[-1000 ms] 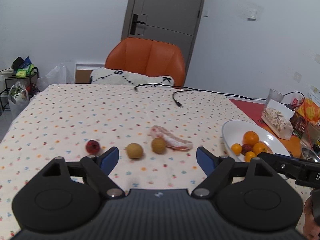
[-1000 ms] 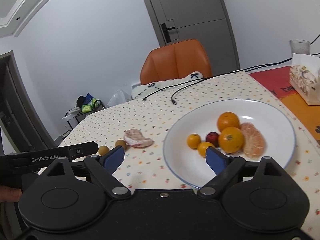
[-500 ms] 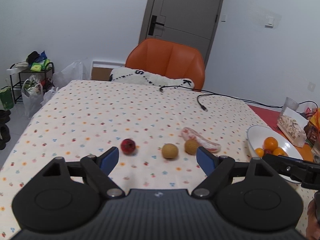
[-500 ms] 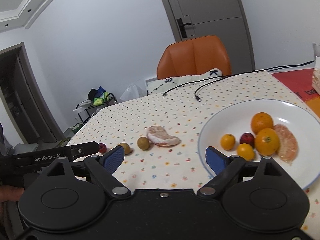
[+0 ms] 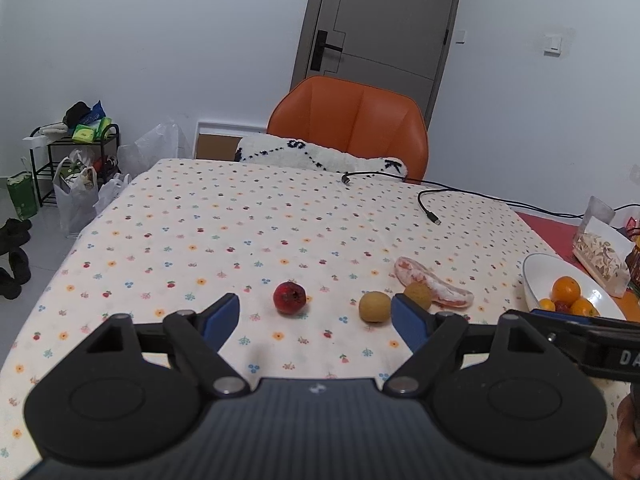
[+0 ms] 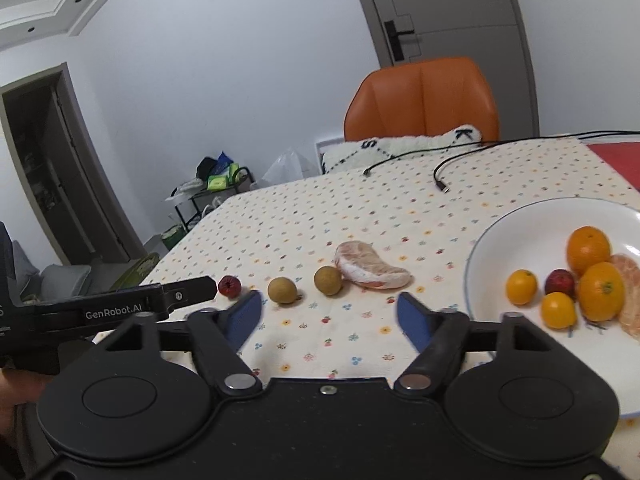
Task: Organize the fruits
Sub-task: 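Grasp a red plum with the left gripper while the right gripper grasps a small brown fruit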
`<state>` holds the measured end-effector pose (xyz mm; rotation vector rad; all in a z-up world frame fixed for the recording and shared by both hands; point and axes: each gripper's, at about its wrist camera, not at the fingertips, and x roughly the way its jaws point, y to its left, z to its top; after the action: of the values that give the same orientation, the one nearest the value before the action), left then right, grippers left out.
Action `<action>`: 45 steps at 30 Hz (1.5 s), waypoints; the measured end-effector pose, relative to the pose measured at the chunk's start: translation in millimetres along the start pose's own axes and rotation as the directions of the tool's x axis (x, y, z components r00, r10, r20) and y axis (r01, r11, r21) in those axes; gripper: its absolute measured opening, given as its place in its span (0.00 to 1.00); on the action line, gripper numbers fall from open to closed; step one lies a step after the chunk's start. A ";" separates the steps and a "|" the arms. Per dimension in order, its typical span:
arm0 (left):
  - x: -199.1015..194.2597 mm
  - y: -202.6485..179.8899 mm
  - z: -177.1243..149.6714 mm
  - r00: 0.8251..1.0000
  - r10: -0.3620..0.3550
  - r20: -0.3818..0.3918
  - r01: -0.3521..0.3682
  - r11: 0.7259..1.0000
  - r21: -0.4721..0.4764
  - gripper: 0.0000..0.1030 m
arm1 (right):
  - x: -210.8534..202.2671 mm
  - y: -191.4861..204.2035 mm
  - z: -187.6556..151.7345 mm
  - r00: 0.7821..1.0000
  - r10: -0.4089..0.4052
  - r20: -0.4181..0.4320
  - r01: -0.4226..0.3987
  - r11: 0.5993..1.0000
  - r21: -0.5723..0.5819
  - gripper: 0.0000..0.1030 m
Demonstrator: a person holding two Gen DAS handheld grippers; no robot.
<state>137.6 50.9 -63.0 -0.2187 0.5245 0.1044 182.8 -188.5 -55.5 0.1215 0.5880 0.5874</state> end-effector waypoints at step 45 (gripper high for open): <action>49.9 17.7 2.7 0.999 -0.021 -0.047 0.019 0.999 -0.049 0.21 | 84.9 9.7 11.3 0.992 -0.039 -0.117 0.036 0.999 -0.028 0.20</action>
<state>179.2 70.9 -89.2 -0.2747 0.5668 0.0927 241.6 -132.8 -84.9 0.0518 0.6957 0.5684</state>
